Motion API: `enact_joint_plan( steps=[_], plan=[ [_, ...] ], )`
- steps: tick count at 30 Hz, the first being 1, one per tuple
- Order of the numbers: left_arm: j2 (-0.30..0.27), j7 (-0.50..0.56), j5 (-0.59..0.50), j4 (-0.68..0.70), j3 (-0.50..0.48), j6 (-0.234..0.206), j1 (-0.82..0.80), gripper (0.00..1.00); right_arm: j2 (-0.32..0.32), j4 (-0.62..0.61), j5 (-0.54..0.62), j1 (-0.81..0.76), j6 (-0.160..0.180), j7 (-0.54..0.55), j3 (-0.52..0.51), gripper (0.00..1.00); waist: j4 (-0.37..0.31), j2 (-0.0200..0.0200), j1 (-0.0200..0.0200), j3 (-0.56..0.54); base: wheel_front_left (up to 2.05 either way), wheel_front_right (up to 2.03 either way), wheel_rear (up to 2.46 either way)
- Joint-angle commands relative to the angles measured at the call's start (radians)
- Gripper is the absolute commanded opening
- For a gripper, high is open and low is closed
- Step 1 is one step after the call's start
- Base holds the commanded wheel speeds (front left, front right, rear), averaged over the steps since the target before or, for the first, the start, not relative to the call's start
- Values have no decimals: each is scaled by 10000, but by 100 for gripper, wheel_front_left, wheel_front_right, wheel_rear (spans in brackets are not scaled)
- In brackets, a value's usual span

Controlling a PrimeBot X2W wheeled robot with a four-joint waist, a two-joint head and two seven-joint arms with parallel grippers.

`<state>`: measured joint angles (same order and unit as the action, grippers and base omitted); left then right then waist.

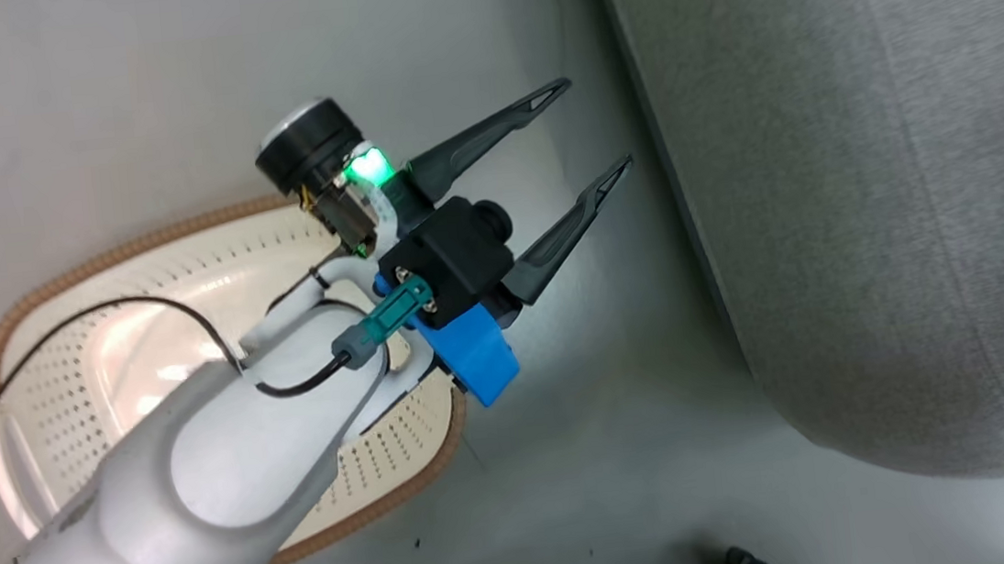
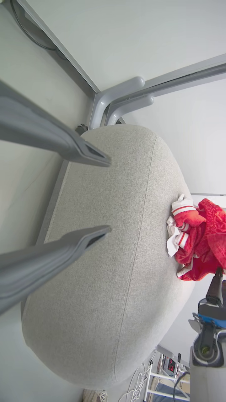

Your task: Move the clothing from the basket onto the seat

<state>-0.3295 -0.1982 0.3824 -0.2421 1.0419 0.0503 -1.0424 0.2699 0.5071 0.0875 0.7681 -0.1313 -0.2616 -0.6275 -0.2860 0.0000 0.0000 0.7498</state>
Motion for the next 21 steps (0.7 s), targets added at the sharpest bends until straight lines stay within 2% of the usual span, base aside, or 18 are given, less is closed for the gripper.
enact_joint_plan(
  steps=[1, 6, 12, 17, 21],
  plan=[
    [-20, -69, 76, -59, -30, -65, 196, 100, 4, -58, -101, -298, 11, -47, 80, 100, -30, 0, 0, -643, 0, 0, 0],
    [-55, -527, 669, -627, -528, -465, 1178, 100, -264, -1197, -444, -2093, 11, -48, 1062, 100, -23, 0, 0, -2211, 0, 0, 0],
    [-130, -679, 1179, -898, -1406, -917, 2097, 100, -554, -2512, -515, -3162, 11, -48, 2098, 100, 239, 0, 0, -3429, 0, 0, 0],
    [-107, -676, 1296, -356, -3052, -1414, 3313, 100, -798, -3426, -817, -3896, 11, -34, 3329, 100, 765, 0, 0, -4399, 0, 0, 0],
    [60, -676, 1038, -11, -4477, -1578, 4394, 100, -987, -3809, -918, -4401, 11, -30, 4174, 100, 1363, 0, 0, -5085, 0, 0, 0]
  ],
)
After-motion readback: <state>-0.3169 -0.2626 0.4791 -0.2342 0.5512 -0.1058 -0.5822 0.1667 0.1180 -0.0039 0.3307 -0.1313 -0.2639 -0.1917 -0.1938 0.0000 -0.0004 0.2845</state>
